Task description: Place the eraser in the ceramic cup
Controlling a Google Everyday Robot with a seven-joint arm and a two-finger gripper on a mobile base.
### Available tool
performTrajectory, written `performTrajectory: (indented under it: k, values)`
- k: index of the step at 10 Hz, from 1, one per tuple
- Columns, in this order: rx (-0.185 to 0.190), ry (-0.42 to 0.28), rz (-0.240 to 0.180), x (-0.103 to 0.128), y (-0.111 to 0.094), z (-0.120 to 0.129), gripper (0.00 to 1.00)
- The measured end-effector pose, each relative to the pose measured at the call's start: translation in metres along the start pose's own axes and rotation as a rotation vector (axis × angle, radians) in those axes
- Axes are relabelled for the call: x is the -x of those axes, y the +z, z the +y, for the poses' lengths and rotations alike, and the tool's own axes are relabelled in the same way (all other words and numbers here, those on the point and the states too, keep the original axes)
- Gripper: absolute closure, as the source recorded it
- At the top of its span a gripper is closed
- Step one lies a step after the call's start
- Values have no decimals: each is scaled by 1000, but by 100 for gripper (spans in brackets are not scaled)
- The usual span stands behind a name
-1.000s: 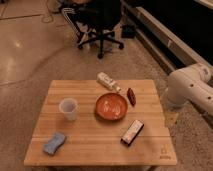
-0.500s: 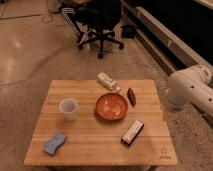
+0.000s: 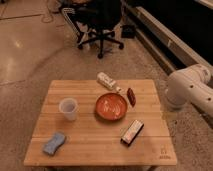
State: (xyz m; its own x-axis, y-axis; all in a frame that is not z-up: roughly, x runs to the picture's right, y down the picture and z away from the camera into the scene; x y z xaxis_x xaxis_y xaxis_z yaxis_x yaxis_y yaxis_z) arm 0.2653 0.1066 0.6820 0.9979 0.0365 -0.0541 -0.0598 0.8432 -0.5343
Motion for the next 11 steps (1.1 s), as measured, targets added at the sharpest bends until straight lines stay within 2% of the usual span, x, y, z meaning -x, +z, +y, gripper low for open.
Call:
performTrajectory:
  k: [4,7,9,11]
  values:
    - [1,0,4,-19,-1,2,55]
    - [-4,-3,0,2,3,-19,55]
    - [3,-1,4,-3,1,-8,55]
    - [-1,1,3,-7,-4,17,55]
